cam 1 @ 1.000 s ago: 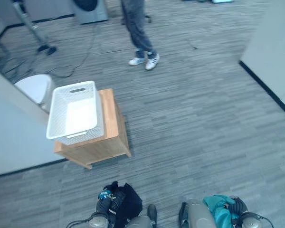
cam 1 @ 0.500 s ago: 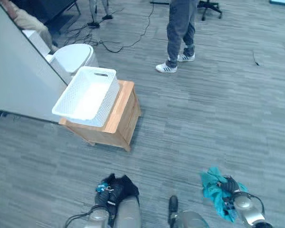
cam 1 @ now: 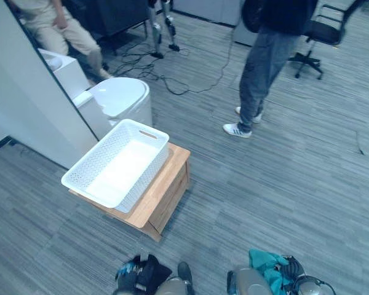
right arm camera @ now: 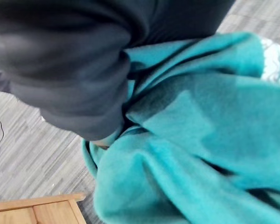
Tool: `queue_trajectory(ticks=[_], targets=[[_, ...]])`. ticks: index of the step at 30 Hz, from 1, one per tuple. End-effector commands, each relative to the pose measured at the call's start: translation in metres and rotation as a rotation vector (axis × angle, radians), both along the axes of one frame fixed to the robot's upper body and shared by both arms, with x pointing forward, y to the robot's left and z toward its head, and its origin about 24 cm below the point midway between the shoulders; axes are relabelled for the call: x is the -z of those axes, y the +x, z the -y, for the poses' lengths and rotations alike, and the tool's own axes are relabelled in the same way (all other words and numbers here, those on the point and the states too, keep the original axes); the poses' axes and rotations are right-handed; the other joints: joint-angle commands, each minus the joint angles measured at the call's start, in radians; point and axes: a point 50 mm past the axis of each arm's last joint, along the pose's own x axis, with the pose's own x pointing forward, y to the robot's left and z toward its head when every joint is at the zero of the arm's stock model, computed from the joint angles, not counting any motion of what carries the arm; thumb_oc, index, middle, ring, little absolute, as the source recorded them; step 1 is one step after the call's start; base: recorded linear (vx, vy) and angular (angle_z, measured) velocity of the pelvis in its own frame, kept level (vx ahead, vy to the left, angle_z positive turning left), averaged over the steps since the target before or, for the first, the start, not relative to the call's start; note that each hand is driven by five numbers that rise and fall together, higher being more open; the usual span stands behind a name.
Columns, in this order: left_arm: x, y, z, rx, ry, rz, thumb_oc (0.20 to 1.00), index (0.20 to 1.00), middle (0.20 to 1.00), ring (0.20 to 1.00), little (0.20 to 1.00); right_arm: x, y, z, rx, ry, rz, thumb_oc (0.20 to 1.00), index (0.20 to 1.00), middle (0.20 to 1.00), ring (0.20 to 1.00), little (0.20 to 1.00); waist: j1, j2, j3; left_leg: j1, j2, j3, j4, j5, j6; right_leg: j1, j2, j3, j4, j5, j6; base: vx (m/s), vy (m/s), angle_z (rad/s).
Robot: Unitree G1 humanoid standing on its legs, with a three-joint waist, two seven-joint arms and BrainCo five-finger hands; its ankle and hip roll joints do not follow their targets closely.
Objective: Tidy up the quilt and then pick up the clothes from the bed and put them into the laundry hamper.
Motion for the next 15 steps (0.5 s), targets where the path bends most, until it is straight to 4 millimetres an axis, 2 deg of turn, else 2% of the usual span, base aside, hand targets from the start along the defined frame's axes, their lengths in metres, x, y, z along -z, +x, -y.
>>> queue_trajectory(ticks=[1,2,3,4,5,6,7,8,9,11,13,14,15], targets=[[-0.017,0.025,-0.015,0.018,0.067,0.13,0.2,0.2,0.2,0.2,0.2,-0.031,0.049,0.008,-0.033,-0.026,0.202,0.2,0.2,0.2,0.2,0.2,-0.011,-0.032,0.026,0.156,0.031,-0.039,-0.115,-0.061,-0.148,0.103,-0.076,0.092,-0.541,0.177,0.094,0.59,-0.397,1.3],[-0.019,0.028,-0.015,0.015,0.072,0.142,0.2,0.2,0.2,0.2,0.2,-0.033,0.05,0.009,-0.021,-0.022,0.21,0.2,0.2,0.2,0.2,0.2,-0.03,-0.037,0.024,0.176,0.04,-0.075,-0.117,-0.081,-0.164,0.104,-0.078,0.154,-0.663,0.203,0.101,0.69,-0.506,0.95],[-0.019,0.026,-0.019,-0.002,0.086,0.131,0.2,0.2,0.2,0.2,0.2,-0.034,0.051,0.013,-0.021,-0.041,0.204,0.2,0.2,0.2,0.2,0.2,-0.037,-0.046,0.023,0.177,0.05,-0.086,-0.115,-0.082,-0.174,0.084,-0.076,0.219,-0.716,0.223,0.112,0.31,-0.225,1.48],[-0.019,0.026,-0.019,-0.003,0.086,0.131,0.2,0.2,0.2,0.2,0.2,-0.033,0.051,0.014,-0.022,-0.042,0.204,0.2,0.2,0.2,0.2,0.2,-0.039,-0.044,0.025,0.181,0.051,-0.087,-0.113,-0.087,-0.174,0.092,-0.075,0.217,-0.722,0.223,0.113,0.32,-0.304,1.49],[-0.016,0.018,-0.022,-0.003,0.091,0.115,0.2,0.2,0.2,0.2,0.2,-0.028,0.044,0.014,-0.048,-0.057,0.167,0.2,0.2,0.2,0.2,0.2,-0.014,-0.064,0.009,0.183,0.059,-0.11,-0.06,-0.135,-0.185,0.103,-0.089,0.235,-0.695,0.208,0.106,0.2,-0.194,1.82],[-0.016,0.018,-0.023,-0.003,0.091,0.116,0.2,0.2,0.2,0.2,0.2,-0.028,0.044,0.014,-0.048,-0.056,0.167,0.2,0.2,0.2,0.2,0.2,-0.016,-0.064,0.01,0.18,0.059,-0.112,-0.053,-0.14,-0.185,0.104,-0.088,0.233,-0.694,0.207,0.106,0.39,-0.413,1.14],[-0.013,0.013,-0.022,-0.026,0.081,0.1,0.2,0.2,0.2,0.2,0.2,-0.037,0.058,0.005,-0.126,-0.055,0.216,0.2,0.2,0.2,0.2,0.2,-0.017,-0.061,0.015,0.149,0.07,-0.107,0.07,-0.158,-0.201,0.124,-0.085,0.217,-0.672,0.209,0.082,0.2,-0.217,0.86],[-0.013,0.013,-0.021,-0.026,0.081,0.101,0.2,0.2,0.2,0.2,0.2,-0.037,0.058,0.005,-0.126,-0.055,0.216,0.2,0.2,0.2,0.2,0.2,-0.021,-0.059,0.015,0.143,0.072,-0.112,0.079,-0.163,-0.201,0.124,-0.084,0.213,-0.672,0.208,0.081,0.22,-0.415,0.74],[-0.012,0.013,-0.015,-0.056,0.045,0.114,0.2,0.2,0.2,0.2,0.2,-0.048,0.067,0.013,-0.101,-0.079,0.276,0.2,0.2,0.2,0.2,0.2,-0.011,-0.068,0.047,0.021,0.105,-0.096,0.267,-0.111,-0.22,0.162,-0.102,0.144,-0.669,0.194,0.043,0.04,-0.284,0.97],[-0.011,0.012,-0.014,-0.05,0.039,0.111,0.2,0.2,0.2,0.2,0.2,-0.056,0.071,0.023,-0.071,-0.11,0.301,0.2,0.2,0.2,0.2,0.2,-0.012,-0.077,0.066,-0.037,0.139,0.034,0.298,-0.09,-0.198,0.215,-0.114,0.072,-0.685,0.162,0.026,0.07,-0.255,1.5],[-0.011,0.01,-0.018,-0.045,0.053,0.099,0.2,0.2,0.2,0.2,0.2,-0.061,0.075,0.028,-0.068,-0.134,0.316,0.2,0.2,0.2,0.2,0.2,-0.008,-0.066,0.065,-0.075,0.128,0.107,0.251,-0.083,-0.187,0.244,-0.109,0.042,-0.693,0.149,0.023,0.09,-0.052,1.46],[-0.011,0.01,-0.018,-0.045,0.052,0.099,0.2,0.2,0.2,0.2,0.2,-0.061,0.075,0.028,-0.068,-0.134,0.316,0.2,0.2,0.2,0.2,0.2,-0.009,-0.067,0.064,-0.075,0.126,0.107,0.249,-0.082,-0.186,0.244,-0.111,0.041,-0.695,0.149,0.024,0.2,0.057,0.56],[-0.009,0.002,-0.022,-0.067,0.053,0.072,0.2,0.2,0.2,0.2,0.2,-0.073,0.082,0.035,-0.048,-0.153,0.379,0.2,0.2,0.2,0.2,0.2,-0.032,-0.036,0.044,-0.038,0.141,0.233,0.104,-0.035,-0.192,0.262,-0.1,-0.015,-0.691,0.127,0.037,0.16,0.068,0.26]])
